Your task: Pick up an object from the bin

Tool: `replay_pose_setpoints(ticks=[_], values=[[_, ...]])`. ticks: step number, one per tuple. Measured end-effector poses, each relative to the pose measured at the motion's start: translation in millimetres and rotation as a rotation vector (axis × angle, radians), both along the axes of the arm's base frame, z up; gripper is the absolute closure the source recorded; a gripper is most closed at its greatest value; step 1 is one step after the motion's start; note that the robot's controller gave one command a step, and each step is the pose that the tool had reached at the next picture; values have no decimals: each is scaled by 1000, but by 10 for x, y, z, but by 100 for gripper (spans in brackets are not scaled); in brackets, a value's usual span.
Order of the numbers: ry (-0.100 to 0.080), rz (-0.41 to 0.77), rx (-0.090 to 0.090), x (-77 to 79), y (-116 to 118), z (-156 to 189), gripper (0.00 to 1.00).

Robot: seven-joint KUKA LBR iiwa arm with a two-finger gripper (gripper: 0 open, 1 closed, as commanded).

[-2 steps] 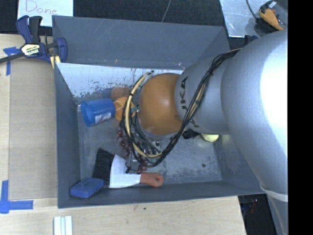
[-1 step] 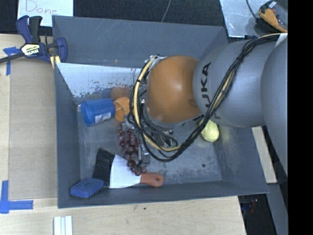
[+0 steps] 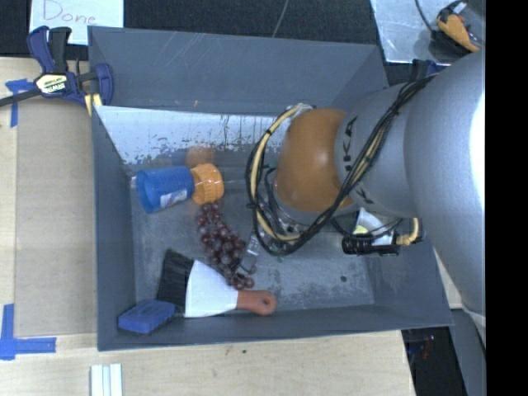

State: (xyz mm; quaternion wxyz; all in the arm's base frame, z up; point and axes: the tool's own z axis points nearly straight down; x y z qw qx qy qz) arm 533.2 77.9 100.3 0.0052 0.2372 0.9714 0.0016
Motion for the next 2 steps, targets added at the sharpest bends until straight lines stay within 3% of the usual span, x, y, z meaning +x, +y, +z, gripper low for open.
replay_pose_setpoints(ticks=[1, 2], values=[[-9, 467, -7, 61, 296, -270, 0], [-7, -2, -4, 13, 829, -275, 100]])
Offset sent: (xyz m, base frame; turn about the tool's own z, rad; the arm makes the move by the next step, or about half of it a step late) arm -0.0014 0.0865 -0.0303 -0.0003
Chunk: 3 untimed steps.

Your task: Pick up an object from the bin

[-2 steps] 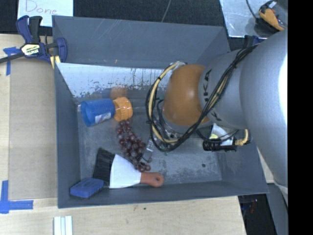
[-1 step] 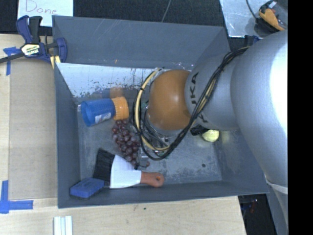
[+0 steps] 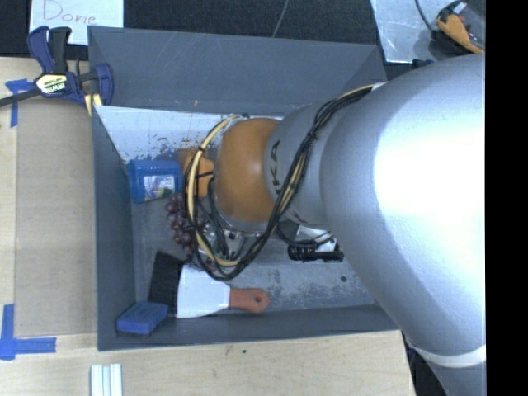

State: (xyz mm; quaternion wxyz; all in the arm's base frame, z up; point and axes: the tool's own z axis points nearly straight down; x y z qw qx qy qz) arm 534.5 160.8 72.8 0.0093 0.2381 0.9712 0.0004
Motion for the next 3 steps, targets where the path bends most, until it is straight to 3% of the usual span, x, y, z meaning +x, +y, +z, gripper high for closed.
replay_pose_setpoints(ticks=[2, 3], values=[[0, 1, -1, -1, -8, 68, 100], [9, 2, -3, -29, -12, 301, 100]])
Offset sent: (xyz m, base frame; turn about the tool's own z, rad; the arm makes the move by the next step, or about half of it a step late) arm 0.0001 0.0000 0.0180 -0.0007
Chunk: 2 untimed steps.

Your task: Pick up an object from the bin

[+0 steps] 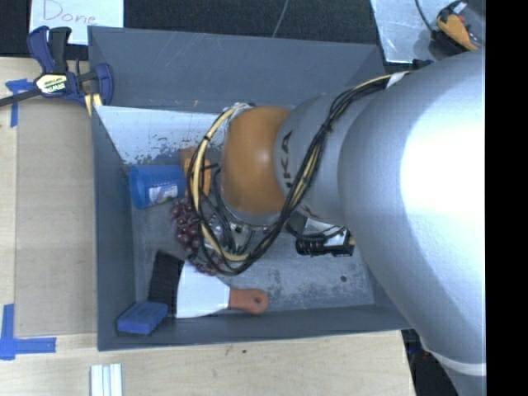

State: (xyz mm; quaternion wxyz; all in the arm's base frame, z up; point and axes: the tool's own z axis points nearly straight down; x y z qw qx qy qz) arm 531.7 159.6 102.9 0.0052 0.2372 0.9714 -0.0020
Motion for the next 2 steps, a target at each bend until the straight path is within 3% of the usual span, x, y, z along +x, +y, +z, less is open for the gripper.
replay_pose_setpoints(ticks=[1, 2], values=[[-8, 2, 3, 20, 10, 326, 100], [-4, 4, 2, 10, 4, 507, 100]])
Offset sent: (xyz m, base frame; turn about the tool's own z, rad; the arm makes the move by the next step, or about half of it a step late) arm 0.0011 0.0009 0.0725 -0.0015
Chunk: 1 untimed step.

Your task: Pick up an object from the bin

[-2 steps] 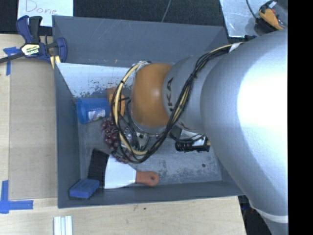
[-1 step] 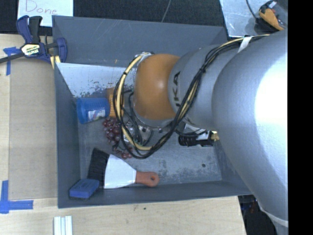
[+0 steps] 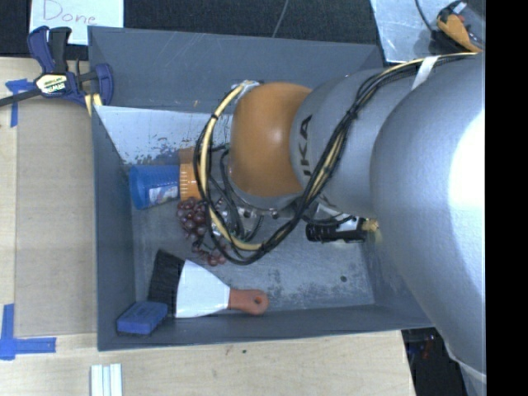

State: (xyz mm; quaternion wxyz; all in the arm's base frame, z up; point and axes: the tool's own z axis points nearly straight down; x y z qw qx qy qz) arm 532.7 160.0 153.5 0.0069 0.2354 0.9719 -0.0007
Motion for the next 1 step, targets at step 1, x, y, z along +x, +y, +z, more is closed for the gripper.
replay_pose_setpoints(ticks=[1], values=[[-3, 0, 1, 7, 0, 259, 100]])
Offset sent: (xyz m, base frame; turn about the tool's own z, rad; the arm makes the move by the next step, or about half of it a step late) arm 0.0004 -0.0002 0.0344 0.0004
